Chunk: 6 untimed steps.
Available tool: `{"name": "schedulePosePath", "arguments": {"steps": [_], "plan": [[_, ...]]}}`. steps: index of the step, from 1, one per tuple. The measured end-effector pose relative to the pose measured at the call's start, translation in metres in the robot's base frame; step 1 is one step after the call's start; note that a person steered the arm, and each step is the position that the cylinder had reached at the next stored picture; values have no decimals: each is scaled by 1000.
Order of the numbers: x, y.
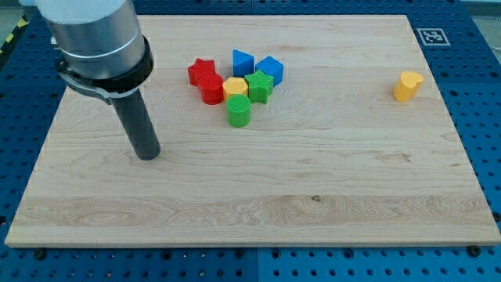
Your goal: Move your arm towards the blue triangle
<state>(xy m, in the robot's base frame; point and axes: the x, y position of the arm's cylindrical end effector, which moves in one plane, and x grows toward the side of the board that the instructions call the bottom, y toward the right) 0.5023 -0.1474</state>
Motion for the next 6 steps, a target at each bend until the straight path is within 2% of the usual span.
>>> {"name": "schedulePosePath", "arguments": {"steps": [2,3,5,6], "plan": [[-5,-9],[-38,-24],[-170,-16],[-227,22]]}}
